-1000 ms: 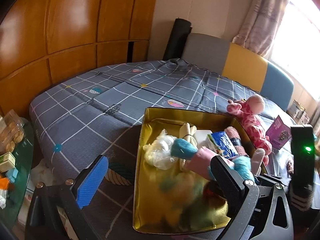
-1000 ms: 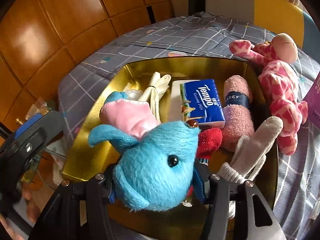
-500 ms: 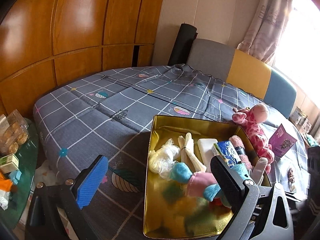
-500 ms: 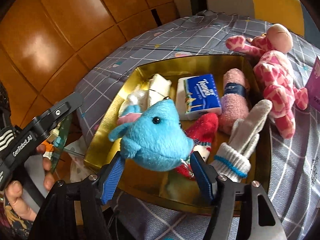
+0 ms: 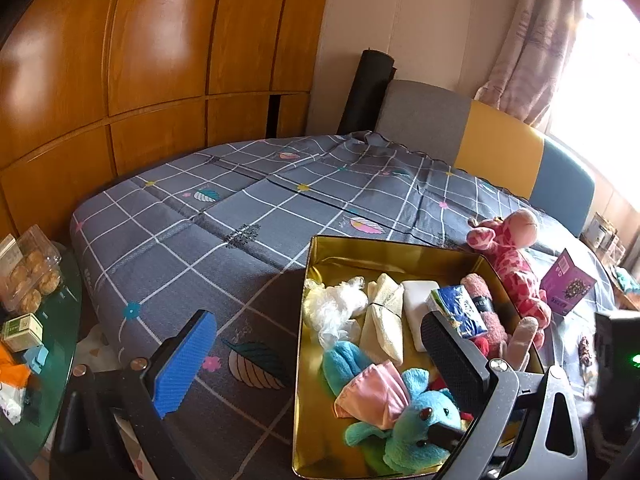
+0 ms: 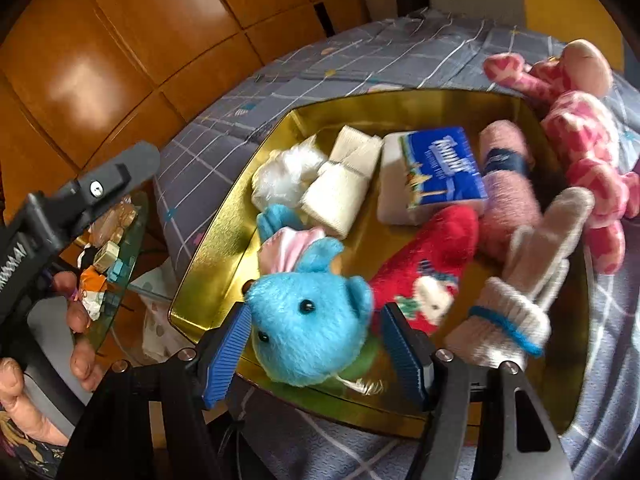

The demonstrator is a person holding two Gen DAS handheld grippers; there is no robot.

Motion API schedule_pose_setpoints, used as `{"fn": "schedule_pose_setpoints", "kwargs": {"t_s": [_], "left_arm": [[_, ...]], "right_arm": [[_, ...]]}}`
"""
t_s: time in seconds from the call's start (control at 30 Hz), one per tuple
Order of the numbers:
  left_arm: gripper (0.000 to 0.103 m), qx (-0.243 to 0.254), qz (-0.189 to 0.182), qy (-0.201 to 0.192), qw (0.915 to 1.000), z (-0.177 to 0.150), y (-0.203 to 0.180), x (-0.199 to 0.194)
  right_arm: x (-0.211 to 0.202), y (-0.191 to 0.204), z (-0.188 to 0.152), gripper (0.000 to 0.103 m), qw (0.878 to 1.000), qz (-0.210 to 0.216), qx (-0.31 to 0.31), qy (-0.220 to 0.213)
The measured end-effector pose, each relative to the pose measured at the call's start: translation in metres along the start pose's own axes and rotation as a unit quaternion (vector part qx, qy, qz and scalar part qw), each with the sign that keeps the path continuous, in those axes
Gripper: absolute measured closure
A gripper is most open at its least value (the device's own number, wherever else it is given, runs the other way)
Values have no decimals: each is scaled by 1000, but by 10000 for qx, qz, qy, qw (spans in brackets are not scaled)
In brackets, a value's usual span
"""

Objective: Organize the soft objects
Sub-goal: 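Carry the blue plush toy into the gold tray and release it with the right gripper, then move both tools toward the brown scrunchie and white wipes pack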

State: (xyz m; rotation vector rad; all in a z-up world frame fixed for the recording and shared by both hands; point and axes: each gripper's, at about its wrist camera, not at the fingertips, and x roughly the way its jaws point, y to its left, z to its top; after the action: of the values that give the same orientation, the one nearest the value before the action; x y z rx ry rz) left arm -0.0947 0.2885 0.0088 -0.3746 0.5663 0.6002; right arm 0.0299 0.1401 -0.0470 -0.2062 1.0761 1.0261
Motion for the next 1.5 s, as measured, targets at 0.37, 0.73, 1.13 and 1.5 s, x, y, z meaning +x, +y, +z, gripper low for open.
{"fn": "schedule_pose_setpoints", "kwargs": {"t_s": [0.37, 0.73, 1.13, 1.5], "left_arm": [[0, 448, -46, 52, 9990, -9, -24, -3], [0, 903, -478, 187, 9946, -20, -61, -10], [0, 1721, -1217, 436, 9766, -24, -135, -10], [0, 2543, -1955, 601, 9452, -37, -220, -13]], "right_arm": [[-55, -22, -17, 35, 9944, -799, 67, -695], [-103, -76, -39, 35, 9833, -1404, 599, -992], [-187, -184, -70, 35, 9498, -2435, 1543, -1214], [-242, -306, -125, 35, 8784, -3161, 3234, -1546]]}}
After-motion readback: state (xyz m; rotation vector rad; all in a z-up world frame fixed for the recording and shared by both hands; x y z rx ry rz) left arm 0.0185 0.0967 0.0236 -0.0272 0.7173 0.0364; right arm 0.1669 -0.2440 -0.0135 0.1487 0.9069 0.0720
